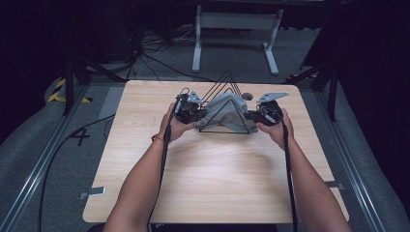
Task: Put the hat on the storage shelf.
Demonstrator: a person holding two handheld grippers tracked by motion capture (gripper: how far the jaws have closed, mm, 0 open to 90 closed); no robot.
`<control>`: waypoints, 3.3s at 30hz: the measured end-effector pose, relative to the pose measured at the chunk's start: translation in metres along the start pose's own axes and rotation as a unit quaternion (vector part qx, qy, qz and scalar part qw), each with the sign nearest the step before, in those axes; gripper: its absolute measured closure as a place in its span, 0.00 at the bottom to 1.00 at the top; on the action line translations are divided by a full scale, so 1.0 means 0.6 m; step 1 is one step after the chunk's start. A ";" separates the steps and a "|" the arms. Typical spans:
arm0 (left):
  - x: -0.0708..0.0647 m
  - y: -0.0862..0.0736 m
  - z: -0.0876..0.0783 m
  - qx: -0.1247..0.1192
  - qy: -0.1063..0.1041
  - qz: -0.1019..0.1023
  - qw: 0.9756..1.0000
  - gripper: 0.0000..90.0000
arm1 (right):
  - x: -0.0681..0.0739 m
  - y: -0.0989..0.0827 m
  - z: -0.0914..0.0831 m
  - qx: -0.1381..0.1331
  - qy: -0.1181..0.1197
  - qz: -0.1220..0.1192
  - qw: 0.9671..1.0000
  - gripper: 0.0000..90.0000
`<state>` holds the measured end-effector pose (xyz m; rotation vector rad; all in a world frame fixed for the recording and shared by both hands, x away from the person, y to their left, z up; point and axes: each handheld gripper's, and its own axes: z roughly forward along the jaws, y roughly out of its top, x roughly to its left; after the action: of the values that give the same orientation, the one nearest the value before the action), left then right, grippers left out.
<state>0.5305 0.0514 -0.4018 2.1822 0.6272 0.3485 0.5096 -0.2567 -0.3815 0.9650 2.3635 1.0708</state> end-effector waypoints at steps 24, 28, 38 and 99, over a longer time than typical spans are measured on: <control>-0.008 -0.001 -0.040 0.005 0.042 0.018 0.999 0.89 | 0.008 -0.006 -0.023 -0.008 -0.020 -0.013 1.000 0.89; -0.013 -0.004 -0.057 0.013 0.049 0.032 0.998 0.86 | 0.012 -0.003 -0.036 -0.011 -0.028 -0.020 0.999 0.88; -0.020 -0.025 -0.099 0.016 0.054 0.040 0.998 0.85 | 0.019 -0.006 -0.071 -0.014 -0.037 -0.034 0.999 0.86; -0.094 -0.299 -0.195 0.078 0.010 0.010 0.997 0.31 | 0.059 -0.296 -0.191 0.042 -0.075 -0.004 0.996 0.39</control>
<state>0.3742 0.1924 -0.4702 2.3371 0.6628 0.3434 0.3424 -0.3748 -0.4454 1.0277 2.3029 0.8696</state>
